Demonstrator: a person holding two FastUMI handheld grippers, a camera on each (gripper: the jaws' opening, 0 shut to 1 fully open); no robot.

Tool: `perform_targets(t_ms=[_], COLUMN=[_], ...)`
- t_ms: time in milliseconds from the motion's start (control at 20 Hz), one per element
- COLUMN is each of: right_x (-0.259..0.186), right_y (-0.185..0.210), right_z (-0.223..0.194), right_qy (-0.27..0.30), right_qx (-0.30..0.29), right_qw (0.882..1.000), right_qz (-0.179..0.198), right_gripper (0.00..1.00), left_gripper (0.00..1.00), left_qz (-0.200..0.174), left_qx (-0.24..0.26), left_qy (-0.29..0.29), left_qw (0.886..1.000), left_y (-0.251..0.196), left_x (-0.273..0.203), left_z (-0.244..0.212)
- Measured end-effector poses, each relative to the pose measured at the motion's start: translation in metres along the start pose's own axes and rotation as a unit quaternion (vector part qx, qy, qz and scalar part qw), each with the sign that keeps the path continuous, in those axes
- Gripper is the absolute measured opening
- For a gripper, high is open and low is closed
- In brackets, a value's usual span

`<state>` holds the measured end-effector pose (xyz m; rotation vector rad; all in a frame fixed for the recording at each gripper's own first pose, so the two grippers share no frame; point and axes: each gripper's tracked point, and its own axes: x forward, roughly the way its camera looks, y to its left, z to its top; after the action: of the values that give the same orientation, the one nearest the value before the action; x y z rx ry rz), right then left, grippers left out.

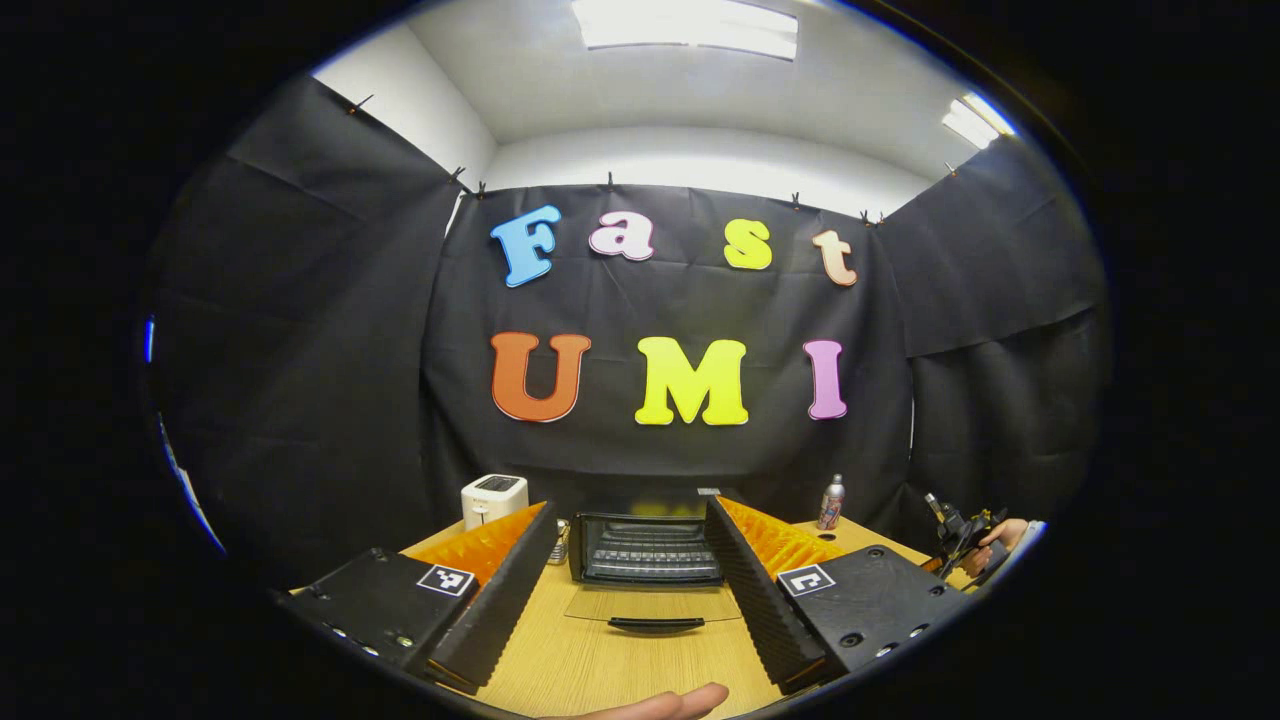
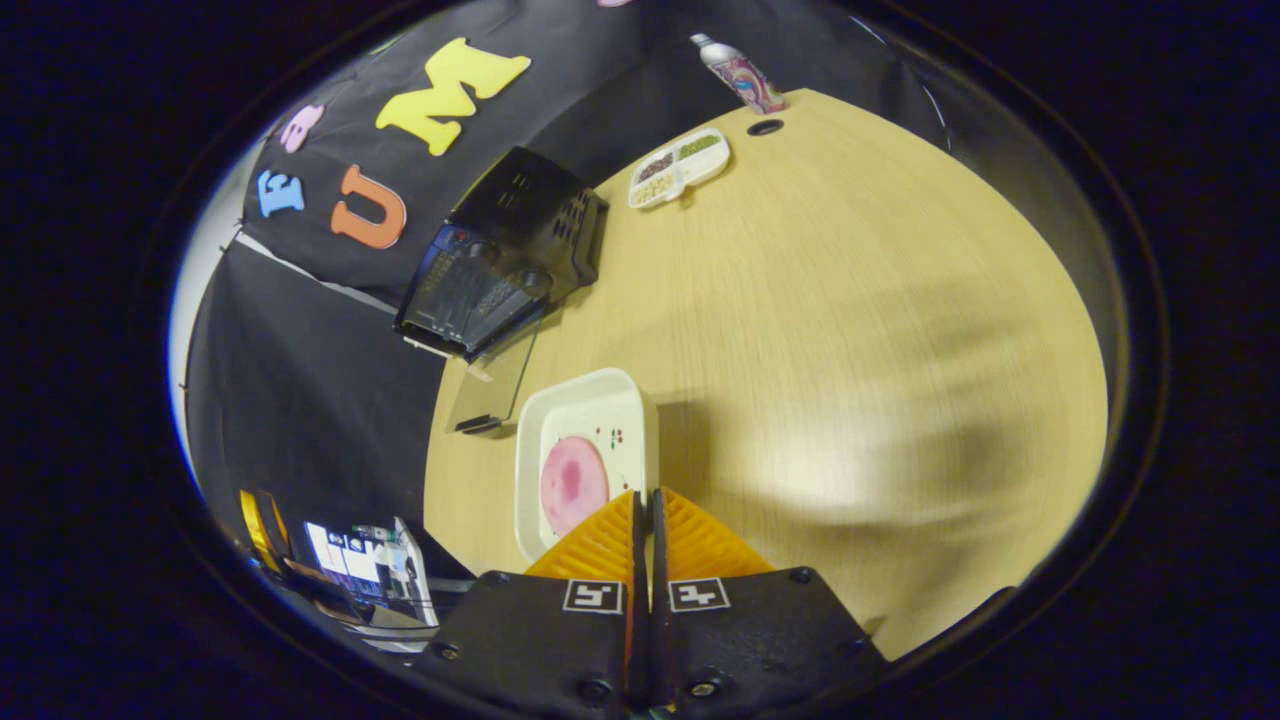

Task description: Open the electric oven with the left hand, put the food in, and close the electric oven.

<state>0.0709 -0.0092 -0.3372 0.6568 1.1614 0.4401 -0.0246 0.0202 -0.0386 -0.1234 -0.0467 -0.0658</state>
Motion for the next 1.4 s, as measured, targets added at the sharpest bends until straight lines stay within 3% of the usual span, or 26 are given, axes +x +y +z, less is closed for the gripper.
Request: perform_targets(t_ms=[200, 550, 850, 950, 1000, 1100, 1150, 1300, 1400], right_x=[-0.005, 0.015, 0.068, 0.089, 0.1, 0.121, 0.131, 0.155, 0.168], right_y=[0.03, 0.103, 0.16, 0.178, 0.188, 0.202, 0.207, 0.219, 0.226], right_z=[0.004, 0.008, 0.0, -0.004, -0.005, -0.001, 0.003, 0.02, 0.034], right_qy=[-0.007, -0.015, 0.006, 0.016, 0.022, 0.026, 0.022, -0.003, -0.027], right_qx=[-0.021, -0.025, -0.015, -0.013, -0.009, 0.0, 0.003, 0.021, 0.036], right_qw=[1.0, 0.999, 0.999, 0.999, 0.998, 0.998, 0.999, 0.999, 0.999], right_qz=[-0.003, 0.029, 0.042, 0.047, 0.051, 0.051, 0.047, 0.031, 0.025], right_gripper=[0.0, 0.04, 0.0, 0.07, 0.0, 0.07, 0.0, 0.04, 0.0], left_gripper=[0.94, 0.95, 0.94, 0.94, 0.94, 0.94, 0.94, 0.95, 0.95], left_qz=[0.02, 0.031, 0.041, 0.045, 0.049, 0.058, 0.062, 0.067, 0.073], left_qx=[-0.003, -0.005, 0.006, 0.012, 0.016, 0.022, 0.023, 0.022, 0.025], left_qy=[-0.006, -0.007, 0.008, 0.019, 0.025, 0.034, 0.038, 0.042, 0.043], left_qw=[1.0, 0.999, 0.999, 0.999, 0.998, 0.997, 0.997, 0.997, 0.996], left_y=[0.023, 0.053, 0.082, 0.09, 0.095, 0.105, 0.109, 0.117, 0.124], left_x=[-0.008, -0.01, -0.008, -0.003, 0.0, 0.006, 0.01, 0.019, 0.024], left_z=[0.003, -0.008, -0.024, -0.033, -0.037, -0.043, -0.044, -0.048, -0.046])
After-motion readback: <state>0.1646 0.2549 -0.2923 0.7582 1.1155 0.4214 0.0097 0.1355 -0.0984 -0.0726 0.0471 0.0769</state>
